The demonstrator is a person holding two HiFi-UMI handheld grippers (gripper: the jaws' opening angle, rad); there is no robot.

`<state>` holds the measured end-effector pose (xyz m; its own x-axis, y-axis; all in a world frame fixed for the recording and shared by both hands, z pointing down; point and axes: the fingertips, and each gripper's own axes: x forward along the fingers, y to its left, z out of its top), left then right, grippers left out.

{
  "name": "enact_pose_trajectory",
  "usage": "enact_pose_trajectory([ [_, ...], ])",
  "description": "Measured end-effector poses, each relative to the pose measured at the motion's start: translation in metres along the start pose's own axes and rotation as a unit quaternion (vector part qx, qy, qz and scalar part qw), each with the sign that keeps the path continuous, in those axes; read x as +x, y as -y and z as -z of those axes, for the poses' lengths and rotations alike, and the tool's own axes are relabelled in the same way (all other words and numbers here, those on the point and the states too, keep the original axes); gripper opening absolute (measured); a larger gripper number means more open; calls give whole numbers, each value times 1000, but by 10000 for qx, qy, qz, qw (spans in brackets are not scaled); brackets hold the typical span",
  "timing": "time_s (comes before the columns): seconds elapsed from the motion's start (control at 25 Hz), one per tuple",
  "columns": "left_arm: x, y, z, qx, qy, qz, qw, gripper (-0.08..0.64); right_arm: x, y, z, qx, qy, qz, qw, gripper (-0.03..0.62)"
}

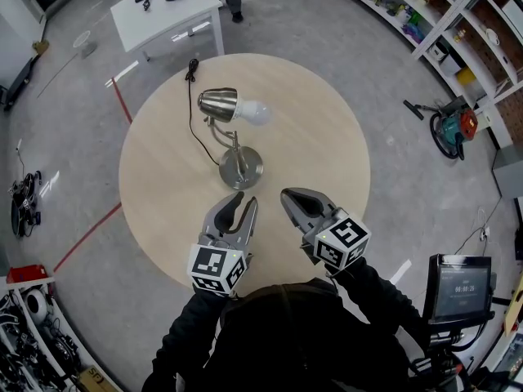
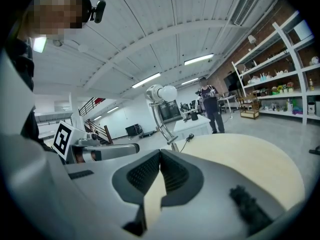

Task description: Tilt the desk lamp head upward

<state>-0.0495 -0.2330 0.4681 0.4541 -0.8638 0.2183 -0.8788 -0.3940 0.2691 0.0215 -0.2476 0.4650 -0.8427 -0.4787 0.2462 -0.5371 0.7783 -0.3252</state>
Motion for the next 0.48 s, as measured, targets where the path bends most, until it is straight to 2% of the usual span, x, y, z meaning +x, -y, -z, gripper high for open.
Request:
enact_pose_trajectory([
  [0.48,0,1,1,1,-8,1,10000,110,-1,2,2,8,-14,37,10000,6],
])
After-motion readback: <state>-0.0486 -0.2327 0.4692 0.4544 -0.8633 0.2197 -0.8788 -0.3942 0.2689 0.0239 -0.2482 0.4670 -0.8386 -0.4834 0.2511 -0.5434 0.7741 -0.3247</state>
